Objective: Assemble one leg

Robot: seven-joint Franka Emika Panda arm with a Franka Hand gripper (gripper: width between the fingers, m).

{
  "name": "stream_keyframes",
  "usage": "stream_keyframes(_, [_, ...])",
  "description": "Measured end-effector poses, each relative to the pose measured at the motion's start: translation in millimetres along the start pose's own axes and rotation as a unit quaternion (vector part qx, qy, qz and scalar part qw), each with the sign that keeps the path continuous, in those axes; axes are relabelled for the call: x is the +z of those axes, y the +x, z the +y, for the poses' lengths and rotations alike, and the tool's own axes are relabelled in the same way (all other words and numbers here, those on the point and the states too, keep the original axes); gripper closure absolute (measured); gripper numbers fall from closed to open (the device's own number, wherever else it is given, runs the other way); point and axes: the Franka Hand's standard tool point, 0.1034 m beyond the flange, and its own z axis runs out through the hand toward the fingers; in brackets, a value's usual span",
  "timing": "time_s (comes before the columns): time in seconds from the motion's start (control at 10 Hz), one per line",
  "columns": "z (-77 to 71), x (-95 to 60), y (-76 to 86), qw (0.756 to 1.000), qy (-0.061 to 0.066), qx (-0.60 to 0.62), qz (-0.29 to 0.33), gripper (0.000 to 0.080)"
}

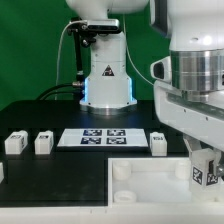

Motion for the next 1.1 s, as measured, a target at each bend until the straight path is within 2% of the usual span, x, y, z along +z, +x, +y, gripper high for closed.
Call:
stream_keyframes(0.2, [-0.3,0.6,-1.5,0.992,0.002,0.123,-0.01,0.0506])
stream_keyframes(0.4, [0.2,1.6,-2.4,0.989,0.001,0.144,-0.01,0.0506])
stream_keyframes(0.5, [0.2,1.6,-2.5,0.992,0.002,0.127,-0.01,0.0405])
stream_keyframes(0.6, [-0.1,1.5,-2.3,0.995,0.003,0.098,-0.01,0.0267])
stream_keyframes(0.7, [-2.5,1.2,-1.3,0.999,0.011,0.032,-0.007,0.0184])
stream_keyframes(0.9, [-0.7,-0.1,-7.0,0.994,0.018,-0.105,-0.001,0.0156])
stream_keyframes(1.1, [0.1,1.2,-4.5,0.977,0.017,-0.214,0.001,0.0151])
